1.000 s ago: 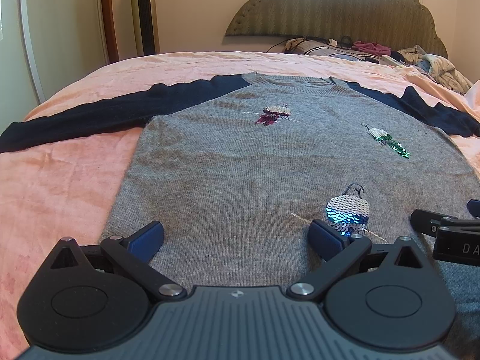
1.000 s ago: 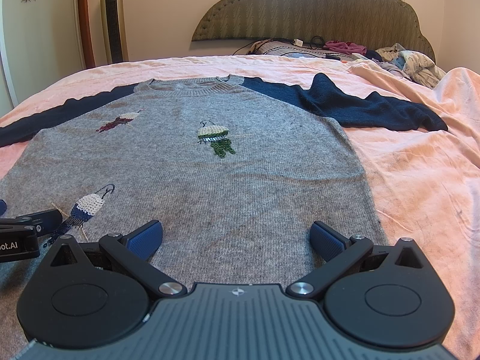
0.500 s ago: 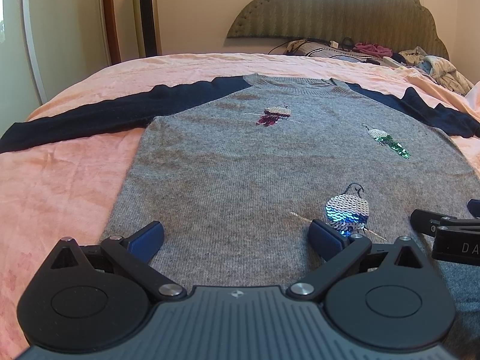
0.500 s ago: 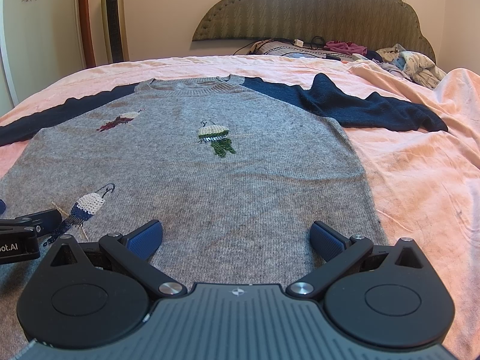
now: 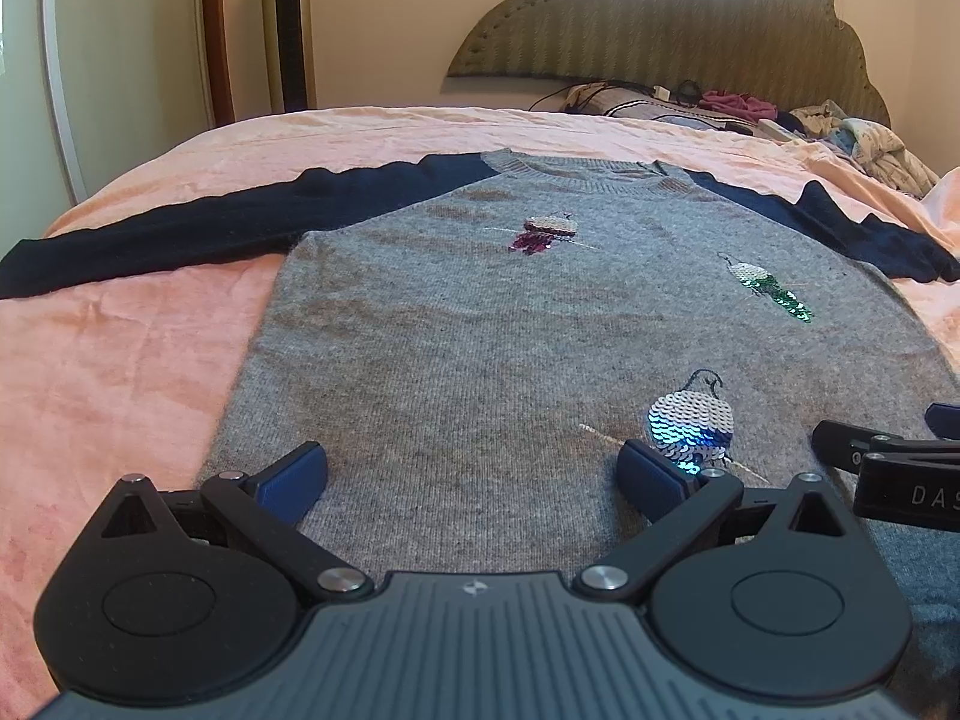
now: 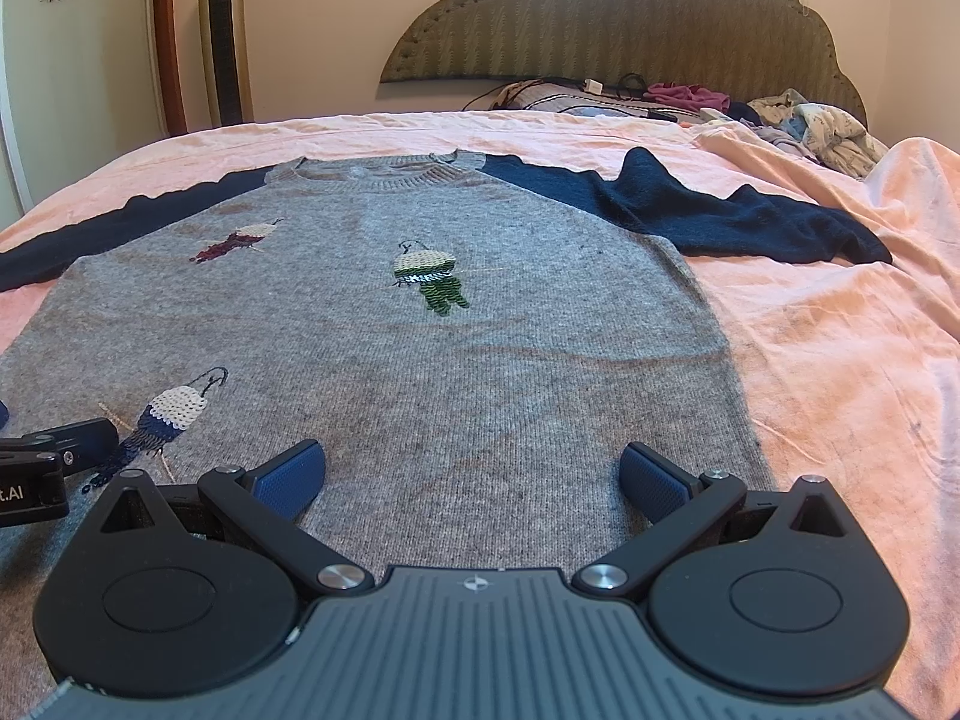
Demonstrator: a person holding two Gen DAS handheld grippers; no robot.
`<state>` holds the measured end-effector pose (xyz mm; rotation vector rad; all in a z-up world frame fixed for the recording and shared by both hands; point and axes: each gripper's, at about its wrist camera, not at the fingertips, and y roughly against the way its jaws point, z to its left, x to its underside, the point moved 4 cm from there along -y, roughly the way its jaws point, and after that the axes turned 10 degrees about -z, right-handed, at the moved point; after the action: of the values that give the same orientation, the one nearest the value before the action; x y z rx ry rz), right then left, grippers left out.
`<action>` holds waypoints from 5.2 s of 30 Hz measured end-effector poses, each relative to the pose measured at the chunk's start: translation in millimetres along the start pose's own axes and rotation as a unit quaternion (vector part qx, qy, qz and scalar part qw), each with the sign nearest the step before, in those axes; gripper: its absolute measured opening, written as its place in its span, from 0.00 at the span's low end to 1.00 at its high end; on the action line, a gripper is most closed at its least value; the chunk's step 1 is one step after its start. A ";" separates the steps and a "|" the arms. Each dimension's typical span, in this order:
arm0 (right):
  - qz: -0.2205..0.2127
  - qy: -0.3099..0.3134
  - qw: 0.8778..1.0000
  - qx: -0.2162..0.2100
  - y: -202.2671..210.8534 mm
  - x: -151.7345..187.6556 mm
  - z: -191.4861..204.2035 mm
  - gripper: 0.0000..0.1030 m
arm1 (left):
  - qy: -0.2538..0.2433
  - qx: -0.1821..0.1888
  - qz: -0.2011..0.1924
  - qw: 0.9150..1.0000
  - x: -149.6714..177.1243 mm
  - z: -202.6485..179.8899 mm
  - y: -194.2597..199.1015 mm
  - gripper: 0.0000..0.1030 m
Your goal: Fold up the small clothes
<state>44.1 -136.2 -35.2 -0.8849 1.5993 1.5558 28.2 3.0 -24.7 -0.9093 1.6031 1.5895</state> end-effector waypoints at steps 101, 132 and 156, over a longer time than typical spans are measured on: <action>-0.053 -0.246 0.951 -0.181 -63.7 -50.9 -70.1 0.72 | 0.120 0.170 0.023 0.978 -58.4 2.3 -15.8 1.00; -0.073 -0.232 0.952 -0.185 -57.9 -68.3 -75.4 0.89 | 0.043 0.015 -0.016 0.999 -129.6 17.9 -120.4 0.08; 0.005 0.000 0.999 -0.049 -198.6 -102.3 -64.8 1.00 | 0.069 0.010 -0.032 0.997 -105.0 53.9 -123.4 0.93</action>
<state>264.8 -208.8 -45.8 -0.9296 1.5410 1.6530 188.0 57.3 1.4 -1.0688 1.6646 1.4912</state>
